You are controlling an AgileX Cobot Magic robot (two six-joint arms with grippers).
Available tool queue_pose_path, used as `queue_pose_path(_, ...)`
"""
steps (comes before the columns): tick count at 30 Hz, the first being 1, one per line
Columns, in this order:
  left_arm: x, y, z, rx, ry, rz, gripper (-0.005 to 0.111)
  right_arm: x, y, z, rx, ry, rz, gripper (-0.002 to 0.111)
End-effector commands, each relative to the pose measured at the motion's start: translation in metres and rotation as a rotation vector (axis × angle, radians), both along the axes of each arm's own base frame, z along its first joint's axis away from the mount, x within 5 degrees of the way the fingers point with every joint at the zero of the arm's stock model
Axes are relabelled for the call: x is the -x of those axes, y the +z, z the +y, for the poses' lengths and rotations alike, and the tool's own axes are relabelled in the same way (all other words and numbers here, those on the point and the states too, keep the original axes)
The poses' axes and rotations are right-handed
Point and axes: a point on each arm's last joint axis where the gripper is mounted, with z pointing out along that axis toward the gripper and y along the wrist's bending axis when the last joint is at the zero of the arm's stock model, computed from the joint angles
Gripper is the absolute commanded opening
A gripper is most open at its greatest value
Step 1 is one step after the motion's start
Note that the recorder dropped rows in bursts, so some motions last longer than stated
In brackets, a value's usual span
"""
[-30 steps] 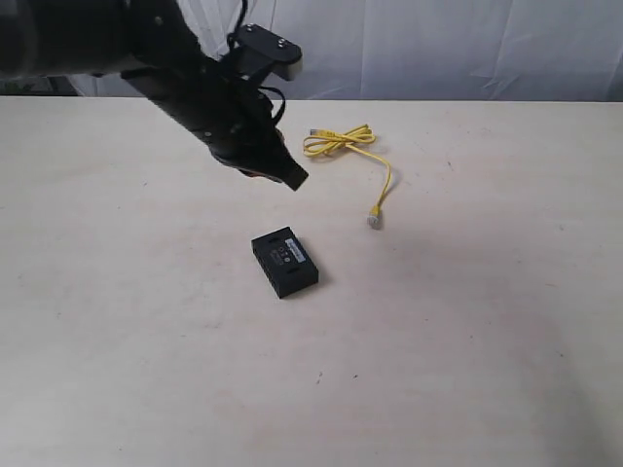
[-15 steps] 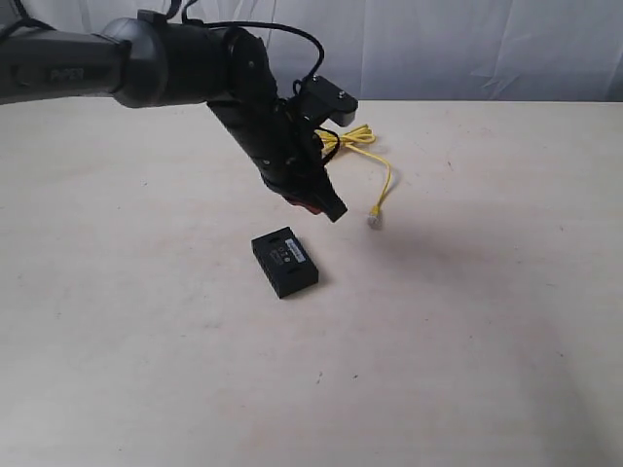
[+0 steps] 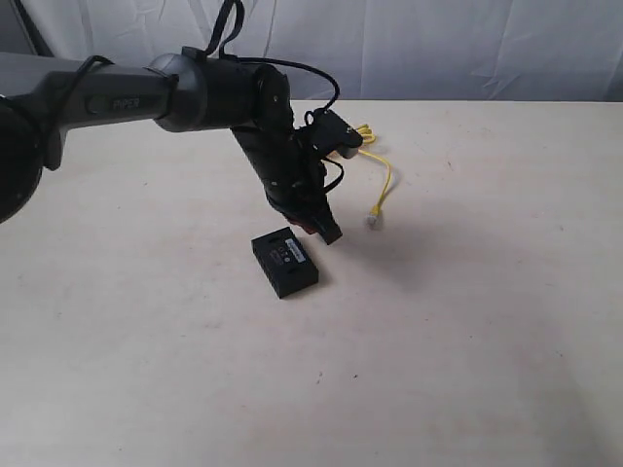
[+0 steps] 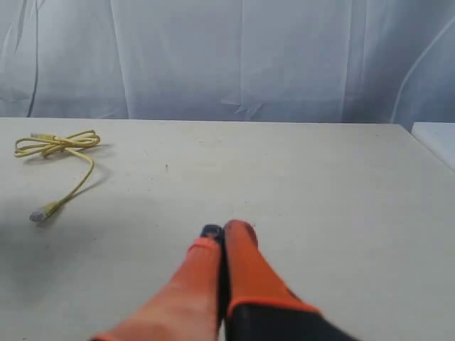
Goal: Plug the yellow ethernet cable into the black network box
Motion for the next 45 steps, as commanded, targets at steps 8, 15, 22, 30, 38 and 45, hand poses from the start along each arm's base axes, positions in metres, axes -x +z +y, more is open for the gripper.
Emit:
queue_pose_path(8, -0.003, -0.016, 0.003, -0.085, -0.039, -0.024, 0.000, 0.000, 0.002, 0.000, -0.001, -0.004, -0.024, 0.000)
queue_pose_path(15, -0.004, -0.020, 0.011, -0.173, -0.034, -0.024, 0.000, 0.000, 0.002, 0.000, -0.001, -0.004, -0.024, 0.000)
queue_pose_path(22, 0.001, -0.022, 0.016, -0.234, -0.040, 0.030, 0.000, 0.000, 0.002, 0.000, -0.012, -0.003, -0.024, 0.000)
queue_pose_path(30, 0.007, -0.022, 0.021, -0.280, -0.048, 0.101, 0.000, 0.000, 0.002, 0.000, -0.013, -0.003, -0.024, 0.000)
queue_pose_path(38, 0.014, -0.022, 0.029, -0.372, -0.021, 0.180, 0.000, 0.000, 0.002, 0.002, -0.082, 0.002, -0.025, 0.000)
queue_pose_path(45, 0.021, -0.021, 0.035, -0.431, -0.002, 0.262, 0.000, 0.000, 0.002, 0.003, -0.146, 0.007, -0.025, 0.000)
